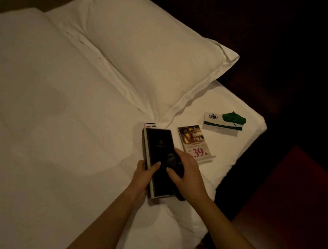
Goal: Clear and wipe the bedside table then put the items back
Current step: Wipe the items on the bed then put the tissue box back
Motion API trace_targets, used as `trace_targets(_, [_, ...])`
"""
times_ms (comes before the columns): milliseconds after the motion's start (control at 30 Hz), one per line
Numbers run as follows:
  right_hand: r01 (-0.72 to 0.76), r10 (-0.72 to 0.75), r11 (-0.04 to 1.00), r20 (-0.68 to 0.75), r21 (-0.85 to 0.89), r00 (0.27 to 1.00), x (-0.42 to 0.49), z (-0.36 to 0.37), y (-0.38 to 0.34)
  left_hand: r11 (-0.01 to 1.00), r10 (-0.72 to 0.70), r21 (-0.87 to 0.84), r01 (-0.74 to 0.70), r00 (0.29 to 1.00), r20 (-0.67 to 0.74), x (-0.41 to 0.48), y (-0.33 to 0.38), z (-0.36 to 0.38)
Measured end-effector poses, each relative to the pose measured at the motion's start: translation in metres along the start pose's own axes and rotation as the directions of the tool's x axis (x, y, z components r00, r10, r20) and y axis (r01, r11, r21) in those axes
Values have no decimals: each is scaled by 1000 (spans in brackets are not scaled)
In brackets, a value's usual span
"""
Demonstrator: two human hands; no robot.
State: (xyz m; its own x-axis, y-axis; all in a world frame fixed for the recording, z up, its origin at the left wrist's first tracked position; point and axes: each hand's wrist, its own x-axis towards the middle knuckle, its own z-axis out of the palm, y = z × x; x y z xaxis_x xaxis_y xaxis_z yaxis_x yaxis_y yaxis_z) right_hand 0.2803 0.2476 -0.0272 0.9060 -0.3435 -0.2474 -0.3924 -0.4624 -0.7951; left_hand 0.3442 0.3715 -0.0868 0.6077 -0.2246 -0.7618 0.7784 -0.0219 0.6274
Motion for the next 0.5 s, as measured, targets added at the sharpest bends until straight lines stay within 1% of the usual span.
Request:
trace_targets(33, [56, -53, 995, 44, -78, 998, -3, 1, -5, 1000, 18, 4, -18, 1000, 25, -8, 3, 3])
trace_targets(100, [184, -162, 953, 108, -240, 981, -11, 4, -14, 994, 75, 73, -78, 996, 49, -23, 10, 8])
trace_targets(167, [271, -251, 905, 102, -329, 963, -16, 0, -22, 981, 130, 139, -138, 989, 68, -36, 15, 14])
trace_targets(233, [319, -315, 874, 71, -366, 946, -10, -18, -32, 972, 167, 153, -179, 982, 90, -52, 20, 21])
trace_targets(300, [321, -340, 863, 20, -389, 940, 4, -44, -39, 964, 192, 162, -210, 974, 120, -68, 25, 31])
trace_targets(367, [263, -306, 880, -49, -396, 951, 24, -75, -44, 957, 213, 164, -240, 962, 170, -82, 28, 43])
trace_targets(433, [197, -257, 892, -99, -406, 961, 39, -104, -49, 955, 194, 178, -235, 956, 219, -95, 29, 57])
trace_targets(500, [194, -255, 873, -79, -448, 964, 40, -125, -52, 951, 193, 196, -240, 954, 230, -105, 31, 72])
